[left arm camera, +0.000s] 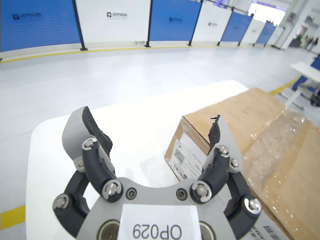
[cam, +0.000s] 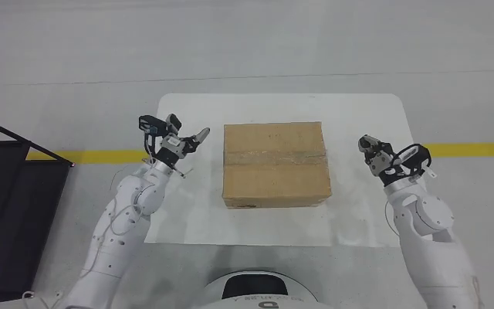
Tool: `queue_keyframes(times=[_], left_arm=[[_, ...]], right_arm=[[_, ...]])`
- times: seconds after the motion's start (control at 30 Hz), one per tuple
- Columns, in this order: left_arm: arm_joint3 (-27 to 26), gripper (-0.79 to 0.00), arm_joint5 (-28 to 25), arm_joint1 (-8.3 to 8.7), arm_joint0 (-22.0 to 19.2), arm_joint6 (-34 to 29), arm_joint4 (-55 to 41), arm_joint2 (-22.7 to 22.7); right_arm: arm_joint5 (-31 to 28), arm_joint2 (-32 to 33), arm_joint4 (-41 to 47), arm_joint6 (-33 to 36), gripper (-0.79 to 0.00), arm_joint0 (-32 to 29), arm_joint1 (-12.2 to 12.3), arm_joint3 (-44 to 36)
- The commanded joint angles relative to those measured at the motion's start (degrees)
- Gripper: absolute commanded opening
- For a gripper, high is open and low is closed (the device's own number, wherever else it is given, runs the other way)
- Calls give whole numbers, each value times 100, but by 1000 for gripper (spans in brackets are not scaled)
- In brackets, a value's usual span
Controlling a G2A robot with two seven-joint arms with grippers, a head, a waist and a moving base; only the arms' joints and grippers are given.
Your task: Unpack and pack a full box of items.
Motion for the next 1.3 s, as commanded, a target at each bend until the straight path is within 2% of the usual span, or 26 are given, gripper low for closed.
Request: queue_keyframes(times=[0.0, 0.03, 0.07, 0.1, 0.17, 0.23, 0.4, 0.57, 0.7, 1.27], left_arm=[[59, 0, -21, 1, -8, -42, -175, -51], [59, 0, -21, 1, -8, -42, -175, -51], [59, 0, -21, 1, -8, -42, -175, -51], [67, 0, -22, 1, -8, -46, -240, -60], [61, -1, -22, 1, -8, -45, -181, -52], [59, -1, -22, 1, -8, -42, -172, -51], [59, -1, -21, 1, -8, -42, -175, -51], [59, 0, -21, 1, -8, -42, -175, -51], [59, 0, -21, 1, -8, -42, -175, -51], [59, -1, -21, 1, -8, -42, -175, -51]], right_arm=[[26, -89, 153, 178, -520, 238, -16, 412], [3, -135, 218, 299, -43, 323, -25, 574], [-8, -152, 243, 354, 0, 344, -28, 628], [11, -123, 200, 257, -776, 290, -23, 503], [-8, -156, 249, 382, -701, 353, -29, 652], [-10, -154, 246, 361, -553, 347, -29, 635], [-9, -152, 242, 354, -252, 344, -28, 628], [-8, -152, 242, 354, -65, 344, -28, 628], [-8, -152, 242, 354, -4, 344, -28, 628], [-8, -152, 243, 354, 0, 344, -28, 628]])
